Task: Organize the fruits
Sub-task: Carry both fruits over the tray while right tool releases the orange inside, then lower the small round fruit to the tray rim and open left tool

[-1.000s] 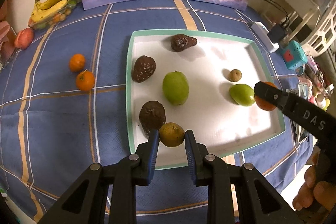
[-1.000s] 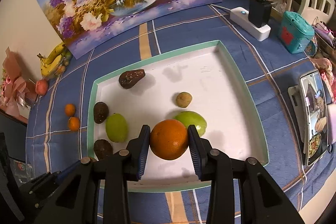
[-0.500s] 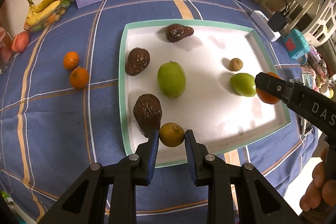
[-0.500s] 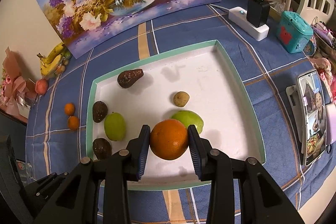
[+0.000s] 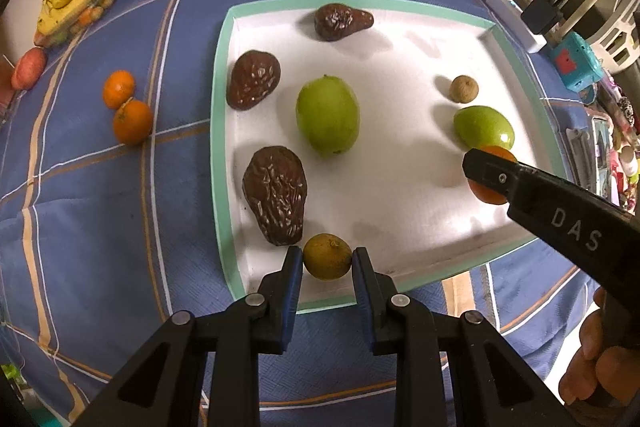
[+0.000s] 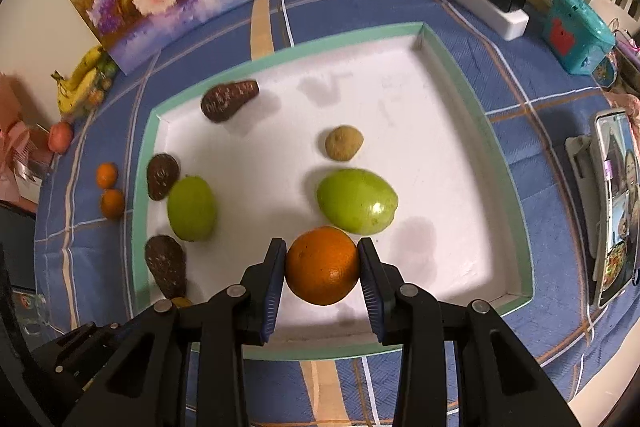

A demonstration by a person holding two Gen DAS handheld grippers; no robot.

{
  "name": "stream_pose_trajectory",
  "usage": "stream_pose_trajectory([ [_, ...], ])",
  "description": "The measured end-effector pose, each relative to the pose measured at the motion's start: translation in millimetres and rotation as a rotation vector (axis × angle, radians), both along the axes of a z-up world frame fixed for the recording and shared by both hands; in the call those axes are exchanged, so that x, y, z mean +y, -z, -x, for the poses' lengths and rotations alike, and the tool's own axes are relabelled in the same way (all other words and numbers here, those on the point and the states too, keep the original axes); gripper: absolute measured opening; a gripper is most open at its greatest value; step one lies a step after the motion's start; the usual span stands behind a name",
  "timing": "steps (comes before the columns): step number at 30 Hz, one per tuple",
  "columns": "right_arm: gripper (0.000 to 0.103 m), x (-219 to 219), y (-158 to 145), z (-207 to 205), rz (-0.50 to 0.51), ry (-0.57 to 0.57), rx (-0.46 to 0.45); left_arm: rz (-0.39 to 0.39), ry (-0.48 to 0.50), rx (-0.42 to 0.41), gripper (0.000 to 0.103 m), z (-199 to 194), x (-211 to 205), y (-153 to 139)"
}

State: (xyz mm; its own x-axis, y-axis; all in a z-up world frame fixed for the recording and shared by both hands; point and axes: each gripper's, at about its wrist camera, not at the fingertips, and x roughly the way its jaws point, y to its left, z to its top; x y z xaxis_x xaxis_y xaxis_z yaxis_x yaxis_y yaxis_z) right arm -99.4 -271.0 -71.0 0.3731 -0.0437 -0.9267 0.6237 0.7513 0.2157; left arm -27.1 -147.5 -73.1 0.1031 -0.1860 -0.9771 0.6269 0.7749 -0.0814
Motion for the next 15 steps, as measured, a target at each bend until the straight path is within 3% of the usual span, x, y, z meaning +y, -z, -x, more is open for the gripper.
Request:
stream_pose_trajectory([
  [15,0.038,0.3,19.0,-0.2,-0.029,-0.006,0.058,-0.016,-0.006,0.017,0.028,-3.1,-1.0,13.7],
])
